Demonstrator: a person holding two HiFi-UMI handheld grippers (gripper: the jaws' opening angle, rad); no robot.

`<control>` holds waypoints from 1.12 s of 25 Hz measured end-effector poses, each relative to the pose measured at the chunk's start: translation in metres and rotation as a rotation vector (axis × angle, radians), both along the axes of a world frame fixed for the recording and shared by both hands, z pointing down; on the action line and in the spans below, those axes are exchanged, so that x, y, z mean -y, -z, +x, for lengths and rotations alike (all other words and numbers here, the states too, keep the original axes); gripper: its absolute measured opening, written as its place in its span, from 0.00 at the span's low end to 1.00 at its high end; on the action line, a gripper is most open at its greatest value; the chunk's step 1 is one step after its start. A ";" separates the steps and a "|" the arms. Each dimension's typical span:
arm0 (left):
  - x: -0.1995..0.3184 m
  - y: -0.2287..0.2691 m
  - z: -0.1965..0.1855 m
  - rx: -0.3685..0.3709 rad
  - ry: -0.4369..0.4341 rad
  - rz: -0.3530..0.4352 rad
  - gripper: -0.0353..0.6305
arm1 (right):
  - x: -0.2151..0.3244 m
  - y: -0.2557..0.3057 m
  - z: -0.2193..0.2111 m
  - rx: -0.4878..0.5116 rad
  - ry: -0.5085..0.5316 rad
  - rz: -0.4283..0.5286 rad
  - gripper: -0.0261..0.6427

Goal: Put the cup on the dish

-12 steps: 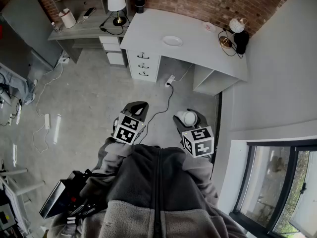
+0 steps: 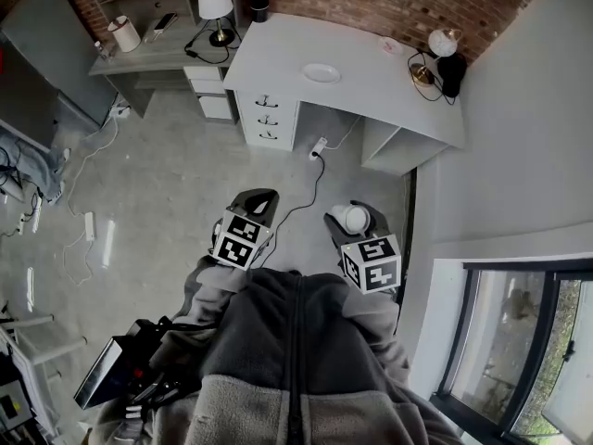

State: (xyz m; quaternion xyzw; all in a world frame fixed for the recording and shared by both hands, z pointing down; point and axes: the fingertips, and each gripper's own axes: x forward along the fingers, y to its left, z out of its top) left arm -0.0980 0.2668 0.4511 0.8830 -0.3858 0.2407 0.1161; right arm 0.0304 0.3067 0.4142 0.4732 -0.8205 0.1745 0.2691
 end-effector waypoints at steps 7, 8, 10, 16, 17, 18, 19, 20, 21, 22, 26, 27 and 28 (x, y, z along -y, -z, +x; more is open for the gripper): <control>0.000 0.004 0.004 0.002 -0.007 -0.006 0.06 | 0.001 0.007 0.001 0.000 0.003 0.008 0.42; 0.001 0.005 0.005 0.003 -0.006 -0.007 0.06 | 0.001 0.008 0.002 0.000 0.005 0.008 0.42; 0.002 0.006 0.011 0.006 -0.003 -0.007 0.06 | 0.001 0.009 0.008 0.001 0.011 0.007 0.42; 0.000 -0.008 0.041 0.022 0.024 0.009 0.06 | 0.000 -0.007 0.040 0.016 0.031 0.014 0.42; 0.000 -0.011 0.045 0.024 0.029 0.012 0.06 | 0.000 -0.009 0.043 0.017 0.038 0.017 0.42; -0.001 -0.014 0.051 0.025 0.035 0.013 0.06 | 0.000 -0.013 0.048 0.018 0.045 0.020 0.42; -0.001 -0.018 0.056 0.027 0.039 0.015 0.06 | -0.001 -0.015 0.051 0.019 0.052 0.023 0.42; -0.001 -0.019 0.059 0.028 0.041 0.015 0.06 | -0.001 -0.016 0.053 0.021 0.058 0.025 0.42; -0.001 -0.018 0.061 0.027 0.041 0.016 0.06 | -0.001 -0.015 0.053 0.023 0.061 0.026 0.42; 0.000 -0.017 0.062 0.025 0.039 0.018 0.06 | -0.001 -0.013 0.053 0.024 0.063 0.026 0.42; -0.003 -0.020 0.073 0.028 0.040 0.014 0.06 | -0.003 -0.014 0.063 0.025 0.065 0.027 0.42; -0.004 -0.021 0.075 0.032 0.041 0.010 0.06 | -0.004 -0.015 0.066 0.025 0.064 0.026 0.42; -0.005 -0.023 0.077 0.035 0.042 0.008 0.06 | -0.005 -0.016 0.069 0.026 0.063 0.025 0.42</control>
